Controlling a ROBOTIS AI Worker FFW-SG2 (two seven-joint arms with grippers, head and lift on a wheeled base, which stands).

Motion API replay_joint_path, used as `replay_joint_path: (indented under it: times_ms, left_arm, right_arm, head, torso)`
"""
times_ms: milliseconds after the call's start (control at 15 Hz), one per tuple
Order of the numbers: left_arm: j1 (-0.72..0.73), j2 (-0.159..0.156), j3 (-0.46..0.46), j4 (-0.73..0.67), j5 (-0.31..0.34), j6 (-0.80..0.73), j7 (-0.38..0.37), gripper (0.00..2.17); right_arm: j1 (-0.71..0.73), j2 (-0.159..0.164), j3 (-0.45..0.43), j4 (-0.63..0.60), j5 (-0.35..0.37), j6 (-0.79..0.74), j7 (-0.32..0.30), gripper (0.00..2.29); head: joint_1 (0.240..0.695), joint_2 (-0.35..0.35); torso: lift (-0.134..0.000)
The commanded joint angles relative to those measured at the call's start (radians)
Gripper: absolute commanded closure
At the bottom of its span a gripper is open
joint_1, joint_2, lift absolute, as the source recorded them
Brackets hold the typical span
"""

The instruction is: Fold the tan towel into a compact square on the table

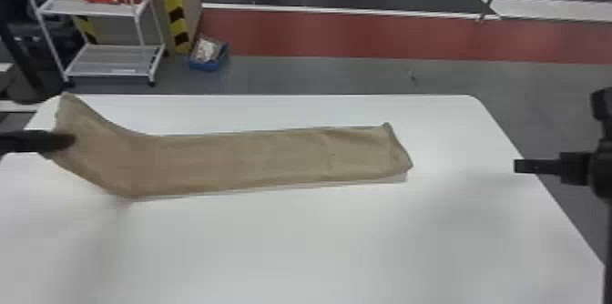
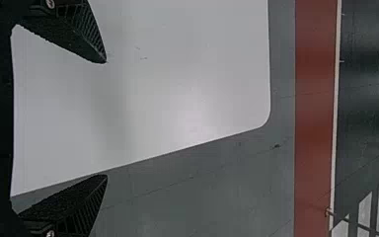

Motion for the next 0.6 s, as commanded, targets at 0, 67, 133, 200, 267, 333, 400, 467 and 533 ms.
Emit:
replay_joint_path:
  times_ms: [0,67,133,200,267,333,400,467,533]
  left_arm:
    - [-0.019,-0.113,-0.034,-0.2,0.019,0.246,0.018,1.91]
    - [-0.036,-0.155,-0.077,-0.256,0.011,0.301,0.032,1.91]
    - [-0.06,-0.188,-0.121,-0.271,0.004,0.335,0.052,1.91]
    - [-0.1,-0.228,-0.172,-0.268,-0.027,0.366,0.062,1.91]
    - [-0.137,-0.267,-0.217,-0.259,-0.059,0.381,0.082,1.91]
    - [-0.163,-0.291,-0.247,-0.24,-0.073,0.393,0.089,1.91]
    - [-0.182,-0.317,-0.279,-0.217,-0.074,0.4,0.11,1.91]
    - [-0.2,-0.343,-0.307,-0.194,-0.082,0.412,0.136,1.91]
    - [-0.217,-0.369,-0.322,-0.171,-0.084,0.421,0.156,1.91]
  right_arm:
    - [0.013,0.002,-0.002,-0.028,0.0,0.022,0.003,0.04]
    - [0.02,0.002,-0.002,-0.043,0.0,0.031,0.006,0.04]
    - [0.025,0.002,-0.002,-0.054,-0.003,0.041,0.008,0.05]
    - [0.031,0.0,-0.002,-0.063,-0.006,0.05,0.009,0.04]
    - [0.037,0.0,-0.003,-0.072,-0.008,0.05,0.009,0.04]
    - [0.043,-0.001,-0.005,-0.077,-0.008,0.056,0.009,0.04]
    - [0.048,-0.001,-0.006,-0.08,-0.008,0.056,0.011,0.04]
    - [0.051,-0.001,-0.009,-0.081,-0.008,0.056,0.009,0.04]
    - [0.055,-0.003,-0.011,-0.081,-0.008,0.056,0.009,0.04]
  head:
    - [0.695,-0.131]
    - [0.695,-0.153]
    - [0.695,-0.184]
    - [0.695,-0.21]
    - [0.695,-0.242]
    - [0.695,-0.293]
    - [0.695,-0.313]
    - [0.695,-0.332]
    - [0.695,-0.348]
  torso:
    - [-0.123]
    - [-0.123]
    - [-0.123]
    - [-0.123]
    - [-0.123]
    - [-0.123]
    - [-0.123]
    - [-0.123]
    - [-0.123]
